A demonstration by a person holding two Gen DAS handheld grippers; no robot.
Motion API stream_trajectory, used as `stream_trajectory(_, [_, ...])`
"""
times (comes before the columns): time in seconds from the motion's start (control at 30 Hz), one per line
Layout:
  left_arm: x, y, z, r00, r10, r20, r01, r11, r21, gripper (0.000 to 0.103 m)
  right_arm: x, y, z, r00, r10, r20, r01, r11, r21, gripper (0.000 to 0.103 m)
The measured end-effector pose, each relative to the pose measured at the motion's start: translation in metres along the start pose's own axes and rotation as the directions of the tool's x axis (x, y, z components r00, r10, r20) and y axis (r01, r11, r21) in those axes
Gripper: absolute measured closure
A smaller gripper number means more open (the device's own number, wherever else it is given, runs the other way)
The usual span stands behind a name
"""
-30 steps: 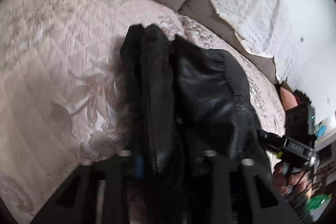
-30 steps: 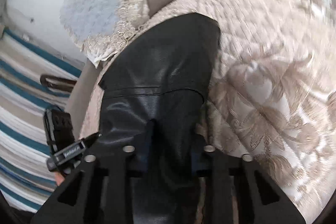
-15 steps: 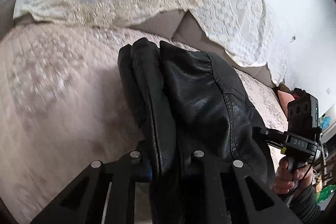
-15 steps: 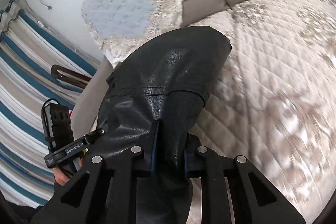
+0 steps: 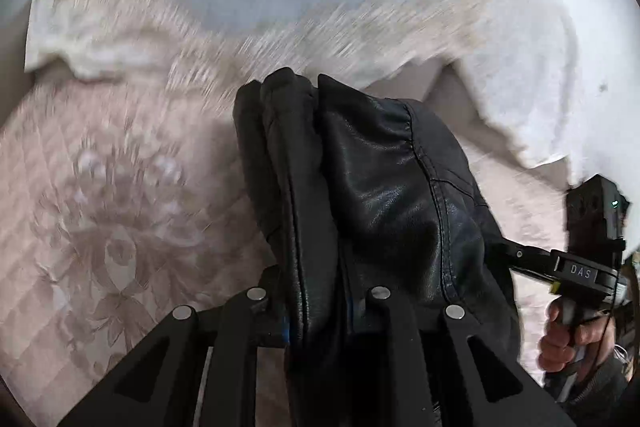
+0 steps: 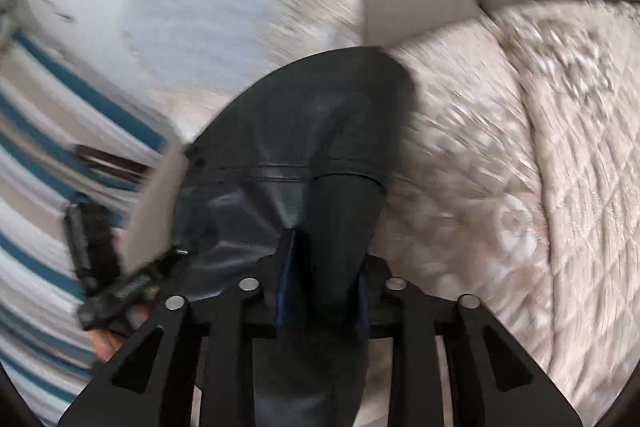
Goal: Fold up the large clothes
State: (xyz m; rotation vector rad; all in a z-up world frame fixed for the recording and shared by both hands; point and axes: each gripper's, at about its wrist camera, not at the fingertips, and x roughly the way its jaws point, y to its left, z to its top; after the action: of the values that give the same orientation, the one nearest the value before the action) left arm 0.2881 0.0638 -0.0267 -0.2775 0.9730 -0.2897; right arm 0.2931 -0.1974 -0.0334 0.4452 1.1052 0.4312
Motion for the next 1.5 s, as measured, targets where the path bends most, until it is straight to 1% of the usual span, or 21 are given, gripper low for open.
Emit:
stream_trajectory(0.03, [0.012,0.009,-0.005,0.999,0.020,-0.028,-0.020,1.000,-0.020,0.075,0.002,-0.003,-0.002,1.000,0.014,0.002,-0.014,1.000,0.003,0.062])
stream_trajectory(0.07, [0.014,0.015,-0.011,1.000,0.004,-0.014,-0.005,0.999,-0.042,0.074,-0.004,-0.005,-0.004,0.999,0.035,0.018,-0.035,0.999,0.011,0.059])
stream_trajectory(0.13, [0.001,0.021,-0.020,1.000,-0.008,0.021,0.009,0.998,-0.065,0.072,-0.022,0.002,-0.008,0.998,0.009,0.058,-0.008,1.000,-0.030,0.059])
stream_trajectory(0.2, [-0.016,0.024,-0.029,0.999,0.007,0.049,-0.004,0.998,-0.069,0.072,-0.043,0.012,-0.013,0.994,-0.016,0.108,0.025,0.997,-0.077,0.059])
stream_trajectory(0.27, [-0.040,0.019,-0.039,0.995,0.040,0.096,-0.034,0.997,-0.063,0.073,-0.059,0.021,-0.019,0.990,-0.023,0.139,0.038,0.994,-0.107,0.059])
stream_trajectory(0.3, [-0.052,0.014,-0.041,0.992,0.039,0.121,-0.033,0.998,-0.059,0.075,-0.062,0.028,-0.021,0.989,-0.015,0.148,0.034,0.991,-0.127,0.059])
stream_trajectory(0.37, [-0.075,0.000,-0.047,0.984,0.023,0.175,-0.016,0.999,-0.040,0.075,-0.068,0.045,-0.034,0.987,-0.009,0.158,0.039,0.982,-0.186,0.059])
stream_trajectory(0.47, [-0.089,-0.028,-0.061,0.977,0.014,0.212,-0.023,0.999,0.040,0.075,-0.057,0.062,-0.049,0.990,-0.038,0.135,0.072,0.963,-0.260,0.059])
stream_trajectory(0.5, [-0.083,-0.032,-0.064,0.980,0.023,0.199,-0.034,0.998,0.054,0.075,-0.051,0.064,-0.052,0.991,-0.065,0.117,0.095,0.956,-0.276,0.059])
stream_trajectory(0.57, [-0.057,-0.031,-0.071,0.991,0.058,0.118,-0.064,0.997,0.046,0.074,-0.033,0.065,-0.057,0.990,-0.123,0.072,0.139,0.942,-0.307,0.060])
stream_trajectory(0.6, [-0.044,-0.028,-0.073,0.994,0.072,0.085,-0.075,0.997,0.033,0.074,-0.028,0.063,-0.060,0.988,-0.137,0.069,0.152,0.937,-0.316,0.061])
stream_trajectory(0.63, [-0.035,-0.023,-0.076,0.995,0.072,0.067,-0.073,0.997,0.015,0.073,-0.027,0.062,-0.061,0.988,-0.139,0.070,0.155,0.936,-0.317,0.061])
stream_trajectory(0.7, [-0.034,-0.019,-0.077,0.995,0.066,0.075,-0.065,0.998,-0.004,0.072,-0.033,0.062,-0.061,0.985,-0.152,0.077,0.169,0.936,-0.310,0.061])
stream_trajectory(0.8, [-0.046,-0.022,-0.075,0.993,0.091,0.080,-0.090,0.996,-0.018,0.072,-0.051,0.070,-0.067,0.980,-0.173,0.097,0.196,0.925,-0.325,0.060])
stream_trajectory(0.97, [-0.086,-0.038,-0.091,0.981,0.163,0.106,-0.165,0.986,0.009,0.071,-0.092,0.076,-0.101,0.972,-0.184,0.147,0.224,0.918,-0.327,0.060])
stream_trajectory(1.0, [-0.094,-0.042,-0.096,0.980,0.165,0.115,-0.167,0.986,0.011,0.068,-0.099,0.076,-0.110,0.970,-0.186,0.154,0.227,0.920,-0.319,0.060])
stream_trajectory(1.1, [-0.119,-0.054,-0.117,0.976,0.171,0.136,-0.175,0.984,0.018,0.052,-0.121,0.078,-0.140,0.964,-0.197,0.179,0.244,0.921,-0.303,0.057])
stream_trajectory(1.13, [-0.126,-0.058,-0.125,0.973,0.182,0.141,-0.186,0.982,0.019,0.049,-0.125,0.080,-0.147,0.961,-0.203,0.187,0.252,0.920,-0.301,0.054])
stream_trajectory(1.23, [-0.139,-0.064,-0.144,0.971,0.197,0.137,-0.199,0.980,0.005,0.041,-0.139,0.084,-0.174,0.956,-0.214,0.203,0.268,0.916,-0.298,0.052])
stream_trajectory(1.33, [-0.145,-0.065,-0.159,0.970,0.212,0.121,-0.213,0.977,-0.003,0.041,-0.144,0.087,-0.195,0.950,-0.236,0.203,0.290,0.908,-0.303,0.051])
stream_trajectory(1.5, [-0.146,-0.068,-0.173,0.962,0.253,0.101,-0.255,0.967,0.010,0.041,-0.139,0.089,-0.205,0.948,-0.252,0.193,0.304,0.895,-0.325,0.048])
